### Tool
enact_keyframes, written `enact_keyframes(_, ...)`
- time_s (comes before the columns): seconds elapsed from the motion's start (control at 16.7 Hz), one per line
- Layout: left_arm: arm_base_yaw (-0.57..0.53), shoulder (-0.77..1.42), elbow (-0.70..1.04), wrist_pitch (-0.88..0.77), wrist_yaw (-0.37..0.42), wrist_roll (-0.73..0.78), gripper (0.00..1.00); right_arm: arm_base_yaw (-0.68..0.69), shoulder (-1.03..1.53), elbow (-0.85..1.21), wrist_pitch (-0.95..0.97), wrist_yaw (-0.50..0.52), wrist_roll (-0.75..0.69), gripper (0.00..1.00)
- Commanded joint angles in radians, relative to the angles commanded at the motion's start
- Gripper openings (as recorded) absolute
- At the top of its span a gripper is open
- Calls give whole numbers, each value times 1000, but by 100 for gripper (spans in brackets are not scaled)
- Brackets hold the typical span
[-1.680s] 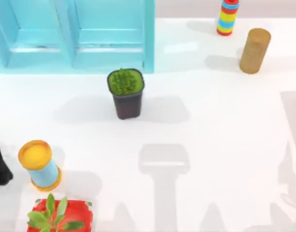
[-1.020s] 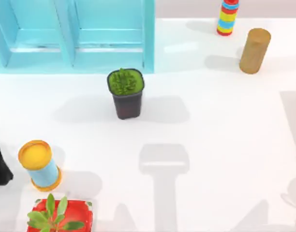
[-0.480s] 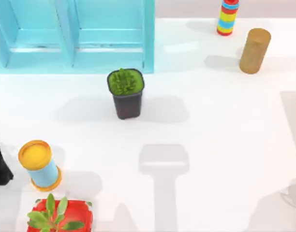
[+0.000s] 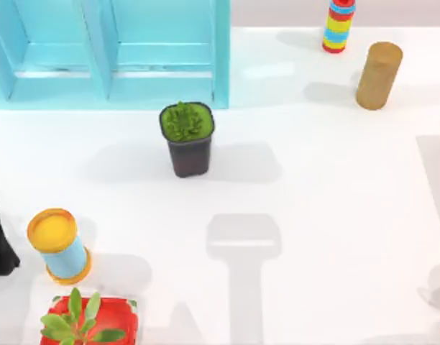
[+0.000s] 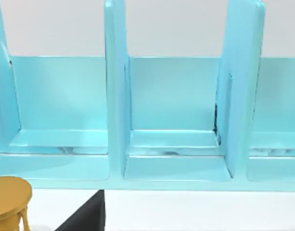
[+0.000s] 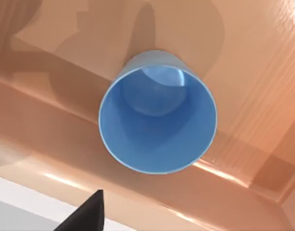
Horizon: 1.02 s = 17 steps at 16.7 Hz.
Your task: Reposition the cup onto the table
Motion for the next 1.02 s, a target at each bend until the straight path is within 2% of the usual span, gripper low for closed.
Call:
enact_keyframes(0.36, 0, 0, 0, 0, 0, 0, 100, 6, 25, -23, 41, 0, 6, 100)
enact_keyframes(0.78, 0, 0, 0, 0, 0, 0, 100, 17, 120, -202, 319, 0, 17, 100)
enact_keyframes(1.02, 0, 0, 0, 0, 0, 0, 100, 7, 112, -290, 399, 0, 8, 100)
